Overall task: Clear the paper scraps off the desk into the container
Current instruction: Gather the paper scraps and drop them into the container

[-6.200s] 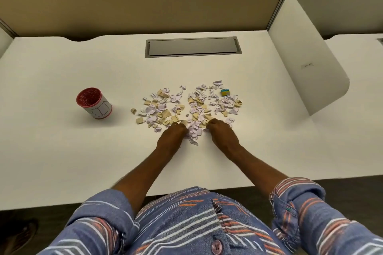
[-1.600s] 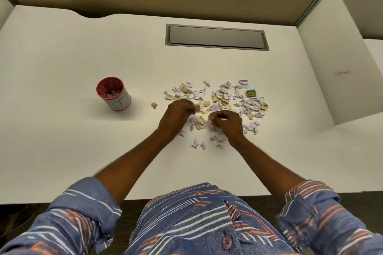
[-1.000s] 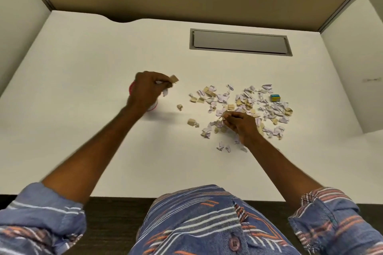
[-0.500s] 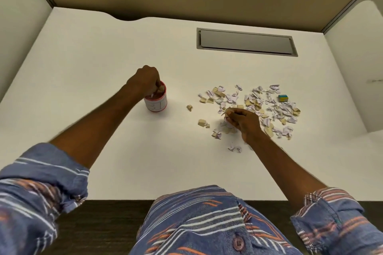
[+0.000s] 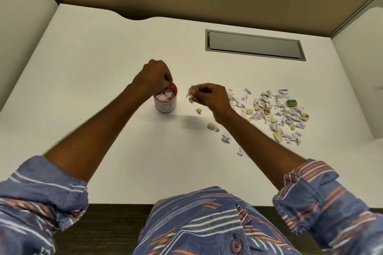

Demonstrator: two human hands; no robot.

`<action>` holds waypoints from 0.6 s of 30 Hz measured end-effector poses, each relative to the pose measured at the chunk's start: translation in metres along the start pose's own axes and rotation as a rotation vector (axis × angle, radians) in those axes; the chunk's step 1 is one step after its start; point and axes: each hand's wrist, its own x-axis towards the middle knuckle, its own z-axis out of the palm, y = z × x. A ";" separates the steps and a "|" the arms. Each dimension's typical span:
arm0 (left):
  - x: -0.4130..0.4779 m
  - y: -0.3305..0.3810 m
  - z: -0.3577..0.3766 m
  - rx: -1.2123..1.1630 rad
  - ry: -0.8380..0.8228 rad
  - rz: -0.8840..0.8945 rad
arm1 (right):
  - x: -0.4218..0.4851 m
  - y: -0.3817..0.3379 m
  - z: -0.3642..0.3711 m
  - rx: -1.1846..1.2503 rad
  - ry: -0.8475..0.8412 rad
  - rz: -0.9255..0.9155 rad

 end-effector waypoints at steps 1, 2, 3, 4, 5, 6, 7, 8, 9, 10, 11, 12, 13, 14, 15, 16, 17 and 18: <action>-0.001 -0.001 -0.001 -0.010 0.023 -0.004 | 0.004 -0.004 0.011 -0.064 -0.006 -0.036; -0.001 -0.003 -0.002 -0.019 0.041 -0.010 | 0.008 -0.007 0.022 -0.139 -0.008 -0.078; -0.002 -0.005 -0.003 -0.027 0.051 -0.020 | 0.012 -0.010 0.031 -0.213 -0.011 -0.121; -0.002 -0.007 -0.004 -0.033 0.055 -0.030 | 0.017 -0.012 0.040 -0.277 -0.017 -0.160; -0.003 -0.009 -0.005 -0.040 0.057 -0.042 | 0.022 -0.013 0.048 -0.333 -0.029 -0.191; -0.004 -0.011 -0.006 -0.045 0.055 -0.051 | 0.027 -0.013 0.053 -0.393 -0.040 -0.218; -0.004 -0.013 -0.005 -0.049 0.054 -0.056 | 0.030 -0.013 0.057 -0.455 -0.051 -0.242; -0.005 -0.015 -0.005 -0.054 0.055 -0.061 | 0.033 -0.014 0.061 -0.515 -0.062 -0.264; -0.005 -0.017 -0.005 -0.060 0.056 -0.067 | 0.035 -0.015 0.065 -0.572 -0.069 -0.282; -0.005 -0.019 -0.005 -0.066 0.057 -0.074 | 0.035 -0.016 0.067 -0.627 -0.070 -0.299; -0.005 -0.020 -0.004 -0.070 0.059 -0.081 | 0.035 -0.018 0.069 -0.675 -0.068 -0.314; -0.005 -0.021 -0.003 -0.072 0.061 -0.087 | 0.035 -0.019 0.070 -0.709 -0.065 -0.326; -0.005 -0.021 -0.002 -0.072 0.063 -0.088 | 0.035 -0.019 0.070 -0.731 -0.060 -0.336; -0.005 -0.021 -0.001 -0.072 0.065 -0.088 | 0.036 -0.017 0.069 -0.742 -0.051 -0.342; -0.005 -0.020 0.000 -0.075 0.070 -0.085 | 0.036 -0.016 0.067 -0.743 -0.038 -0.347; -0.004 -0.019 0.001 -0.078 0.079 -0.081 | 0.036 -0.015 0.065 -0.737 -0.020 -0.351; -0.003 -0.019 0.003 -0.080 0.091 -0.078 | 0.036 -0.015 0.063 -0.726 -0.005 -0.360; -0.002 -0.017 0.005 -0.079 0.105 -0.077 | 0.035 -0.016 0.061 -0.715 0.008 -0.369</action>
